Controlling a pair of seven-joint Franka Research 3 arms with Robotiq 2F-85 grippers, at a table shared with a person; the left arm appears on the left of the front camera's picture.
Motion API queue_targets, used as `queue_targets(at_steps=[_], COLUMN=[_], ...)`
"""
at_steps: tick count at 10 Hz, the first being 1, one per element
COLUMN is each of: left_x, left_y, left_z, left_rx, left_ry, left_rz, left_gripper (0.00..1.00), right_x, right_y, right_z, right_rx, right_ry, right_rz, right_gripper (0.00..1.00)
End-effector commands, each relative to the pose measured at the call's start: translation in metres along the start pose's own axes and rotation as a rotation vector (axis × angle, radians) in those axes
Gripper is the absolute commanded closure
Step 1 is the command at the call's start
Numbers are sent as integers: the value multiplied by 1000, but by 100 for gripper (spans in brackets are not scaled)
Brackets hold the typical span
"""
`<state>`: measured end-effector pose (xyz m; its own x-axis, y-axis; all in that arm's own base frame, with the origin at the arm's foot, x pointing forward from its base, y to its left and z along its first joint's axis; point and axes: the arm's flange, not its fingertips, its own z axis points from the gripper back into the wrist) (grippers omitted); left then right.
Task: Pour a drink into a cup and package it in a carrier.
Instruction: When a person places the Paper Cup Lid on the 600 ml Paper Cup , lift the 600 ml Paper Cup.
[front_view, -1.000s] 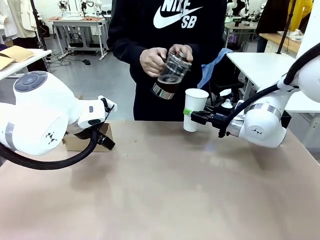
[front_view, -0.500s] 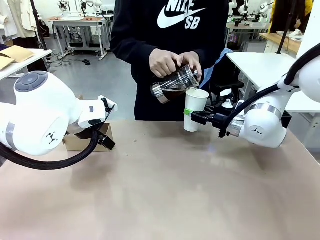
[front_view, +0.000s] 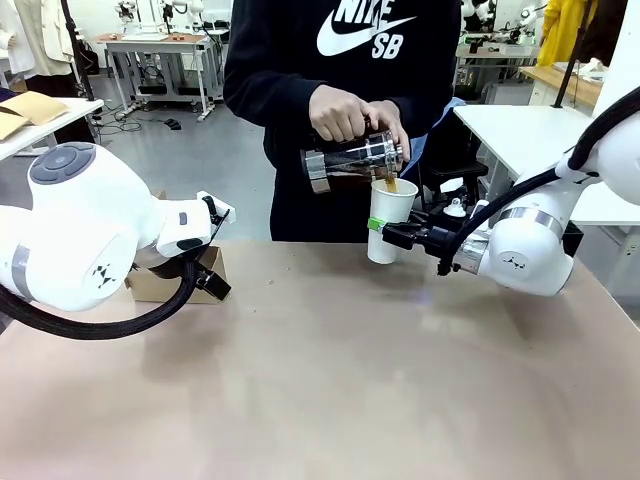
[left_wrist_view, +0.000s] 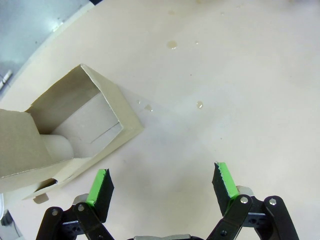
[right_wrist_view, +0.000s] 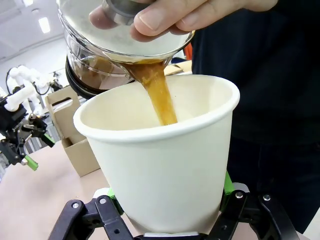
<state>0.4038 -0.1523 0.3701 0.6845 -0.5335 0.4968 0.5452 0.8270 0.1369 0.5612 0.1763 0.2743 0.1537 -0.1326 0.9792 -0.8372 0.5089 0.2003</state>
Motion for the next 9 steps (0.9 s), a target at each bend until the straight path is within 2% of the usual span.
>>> queue_targets(at_steps=[1,9], left_x=[0,0], left_y=[0,0], left_z=[0,0], left_rx=[-1,-1], left_ry=[-1,-1], left_rz=[1,1], left_gripper=[0,0], right_x=[1,1], right_y=[1,1], right_z=[-2,-2], right_rx=[3,3], right_ry=[-4,-4], right_rz=[-2,-2], right_gripper=[19,19])
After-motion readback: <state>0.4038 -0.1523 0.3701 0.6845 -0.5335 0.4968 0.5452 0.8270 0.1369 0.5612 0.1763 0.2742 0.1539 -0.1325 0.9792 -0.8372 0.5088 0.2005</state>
